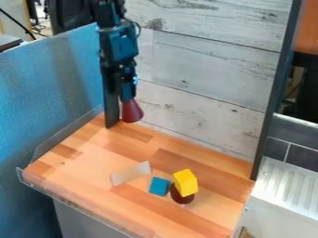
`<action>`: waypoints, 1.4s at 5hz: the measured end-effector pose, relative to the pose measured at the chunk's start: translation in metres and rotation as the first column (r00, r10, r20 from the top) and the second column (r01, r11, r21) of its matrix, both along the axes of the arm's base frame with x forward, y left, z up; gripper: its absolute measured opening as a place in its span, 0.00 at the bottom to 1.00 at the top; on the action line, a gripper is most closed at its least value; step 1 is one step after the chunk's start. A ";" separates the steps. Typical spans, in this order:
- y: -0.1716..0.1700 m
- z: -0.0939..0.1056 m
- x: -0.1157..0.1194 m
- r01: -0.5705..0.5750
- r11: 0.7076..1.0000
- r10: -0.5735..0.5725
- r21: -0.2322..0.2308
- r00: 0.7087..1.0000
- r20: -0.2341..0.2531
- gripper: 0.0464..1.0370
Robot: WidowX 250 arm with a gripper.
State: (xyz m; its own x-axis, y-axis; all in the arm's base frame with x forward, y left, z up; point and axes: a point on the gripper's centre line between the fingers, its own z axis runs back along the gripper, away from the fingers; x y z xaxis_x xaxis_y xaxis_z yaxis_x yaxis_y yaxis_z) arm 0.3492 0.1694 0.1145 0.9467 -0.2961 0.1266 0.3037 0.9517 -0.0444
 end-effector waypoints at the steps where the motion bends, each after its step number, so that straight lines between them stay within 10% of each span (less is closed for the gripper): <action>1: 0.021 -0.015 0.010 -0.076 0.997 0.076 0.010 0.997 -0.008 0.54; 4: 0.047 -0.081 0.039 -0.096 0.995 0.096 0.010 0.994 -0.059 0.54; 7: 0.072 -0.117 0.065 0.005 0.991 -0.025 -0.133 0.989 -0.146 0.61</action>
State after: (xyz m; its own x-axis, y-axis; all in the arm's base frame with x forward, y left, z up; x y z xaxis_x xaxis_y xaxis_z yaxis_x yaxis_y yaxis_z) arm 0.4147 0.2413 -0.0023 0.9534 -0.3006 0.0253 0.2989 0.9298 -0.2148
